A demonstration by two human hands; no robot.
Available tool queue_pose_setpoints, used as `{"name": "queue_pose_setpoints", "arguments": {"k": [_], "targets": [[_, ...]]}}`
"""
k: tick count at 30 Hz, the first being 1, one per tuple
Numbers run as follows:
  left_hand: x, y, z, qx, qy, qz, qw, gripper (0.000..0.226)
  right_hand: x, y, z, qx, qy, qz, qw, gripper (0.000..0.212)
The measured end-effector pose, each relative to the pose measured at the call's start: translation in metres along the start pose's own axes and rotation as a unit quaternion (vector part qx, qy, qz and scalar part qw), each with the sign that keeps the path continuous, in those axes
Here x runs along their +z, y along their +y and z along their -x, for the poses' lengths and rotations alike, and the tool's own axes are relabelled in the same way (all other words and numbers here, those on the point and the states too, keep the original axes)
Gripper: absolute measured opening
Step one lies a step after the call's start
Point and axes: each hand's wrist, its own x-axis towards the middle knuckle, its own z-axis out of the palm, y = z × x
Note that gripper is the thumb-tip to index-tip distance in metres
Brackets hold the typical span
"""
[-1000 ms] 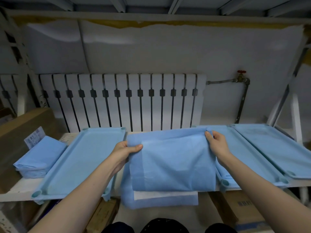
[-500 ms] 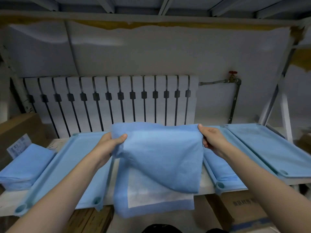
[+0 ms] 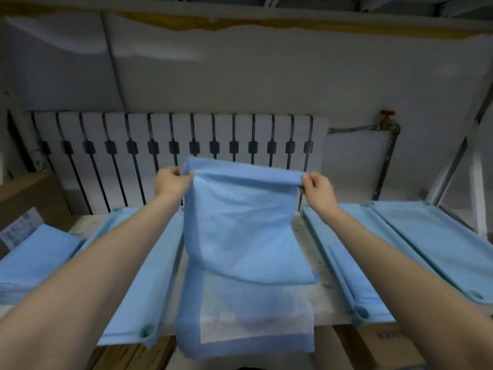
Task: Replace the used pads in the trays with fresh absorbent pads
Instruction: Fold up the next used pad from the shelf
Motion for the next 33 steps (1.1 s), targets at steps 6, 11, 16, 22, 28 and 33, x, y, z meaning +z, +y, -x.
{"name": "queue_pose_setpoints", "arguments": {"k": [6, 11, 16, 22, 28, 33], "targets": [[-0.029, 0.067, 0.025, 0.178, -0.001, 0.298, 0.938, 0.028, -0.037, -0.054, 0.002, -0.151, 0.139, -0.15, 0.967, 0.027], [-0.027, -0.005, 0.091, 0.154, -0.044, 0.282, 0.946, 0.029, -0.046, -0.02, 0.06, -0.103, 0.093, -0.193, 0.971, 0.031], [-0.015, -0.106, 0.138, 0.12, -0.117, 0.159, 0.973, 0.022, -0.041, 0.063, 0.126, -0.018, -0.013, -0.088, 0.996, 0.034], [-0.023, -0.175, 0.15, -0.049, -0.299, -0.047, 0.952, 0.032, -0.045, 0.104, 0.165, 0.168, -0.316, -0.005, 0.934, 0.04], [-0.036, -0.148, 0.155, -0.098, -0.481, -0.204, 0.847, 0.008, -0.05, 0.087, 0.163, 0.173, -0.513, 0.082, 0.837, 0.026], [-0.038, -0.146, 0.138, -0.195, -0.455, -0.109, 0.862, 0.037, -0.047, 0.079, 0.154, 0.12, -0.568, 0.244, 0.777, 0.036]]}}
